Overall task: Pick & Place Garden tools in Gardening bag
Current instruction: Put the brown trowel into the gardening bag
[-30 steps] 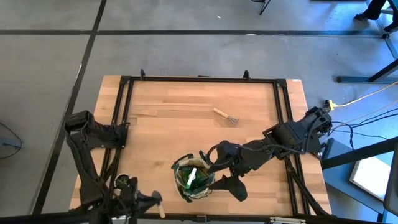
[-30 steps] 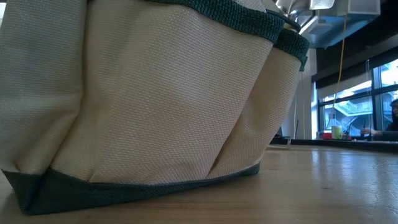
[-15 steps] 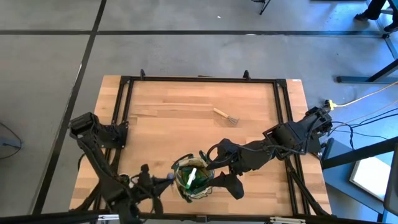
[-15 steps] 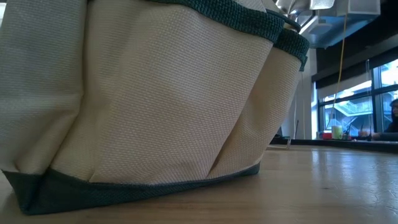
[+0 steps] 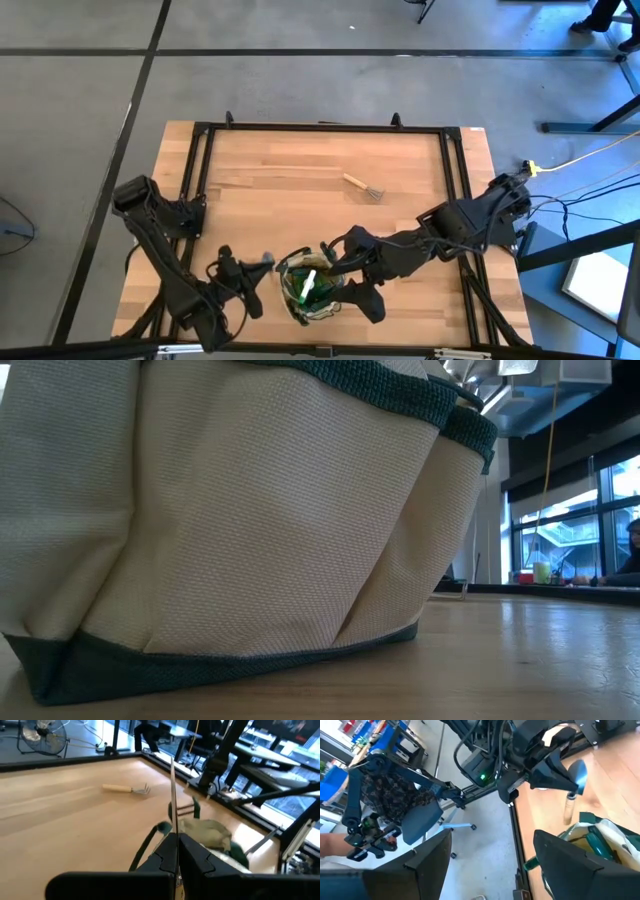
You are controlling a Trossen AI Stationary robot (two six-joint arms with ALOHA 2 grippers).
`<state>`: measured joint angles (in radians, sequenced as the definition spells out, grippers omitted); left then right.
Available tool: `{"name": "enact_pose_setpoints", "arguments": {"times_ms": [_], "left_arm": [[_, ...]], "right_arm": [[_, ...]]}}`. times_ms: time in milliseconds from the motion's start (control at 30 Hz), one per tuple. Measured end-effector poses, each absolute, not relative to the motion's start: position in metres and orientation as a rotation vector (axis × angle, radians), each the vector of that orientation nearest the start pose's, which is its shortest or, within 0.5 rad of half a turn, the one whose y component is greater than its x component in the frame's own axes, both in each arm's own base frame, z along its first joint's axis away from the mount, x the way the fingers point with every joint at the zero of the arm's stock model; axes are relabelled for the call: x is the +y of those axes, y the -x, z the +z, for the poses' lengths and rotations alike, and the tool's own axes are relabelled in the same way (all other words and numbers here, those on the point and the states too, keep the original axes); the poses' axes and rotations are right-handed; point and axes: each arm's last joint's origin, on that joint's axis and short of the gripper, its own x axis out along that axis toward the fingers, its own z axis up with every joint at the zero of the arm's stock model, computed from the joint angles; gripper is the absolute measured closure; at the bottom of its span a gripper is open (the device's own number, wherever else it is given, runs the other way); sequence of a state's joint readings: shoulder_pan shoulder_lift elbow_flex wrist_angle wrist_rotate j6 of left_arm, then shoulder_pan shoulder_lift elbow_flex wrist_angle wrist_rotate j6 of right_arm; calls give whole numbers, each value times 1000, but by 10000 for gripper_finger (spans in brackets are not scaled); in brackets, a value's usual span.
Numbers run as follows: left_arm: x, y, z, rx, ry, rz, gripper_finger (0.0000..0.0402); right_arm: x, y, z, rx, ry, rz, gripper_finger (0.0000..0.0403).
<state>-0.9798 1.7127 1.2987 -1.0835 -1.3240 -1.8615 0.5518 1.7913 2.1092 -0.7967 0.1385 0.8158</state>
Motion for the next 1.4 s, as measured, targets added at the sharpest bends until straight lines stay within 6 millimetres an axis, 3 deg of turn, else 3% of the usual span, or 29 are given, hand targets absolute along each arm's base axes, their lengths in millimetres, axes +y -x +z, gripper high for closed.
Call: {"name": "enact_pose_setpoints", "arguments": {"times_ms": [667,1067,1400], "left_arm": [[-236,-206,254,63,427,629,400],[-237,-231,257,130,378,625,400],[-225,-239,248,89,405,678,400]], "right_arm": [[199,-332,442,601,-632,186,119],[199,-332,442,600,-630,186,119],[200,-334,440,600,-631,185,119]]}}
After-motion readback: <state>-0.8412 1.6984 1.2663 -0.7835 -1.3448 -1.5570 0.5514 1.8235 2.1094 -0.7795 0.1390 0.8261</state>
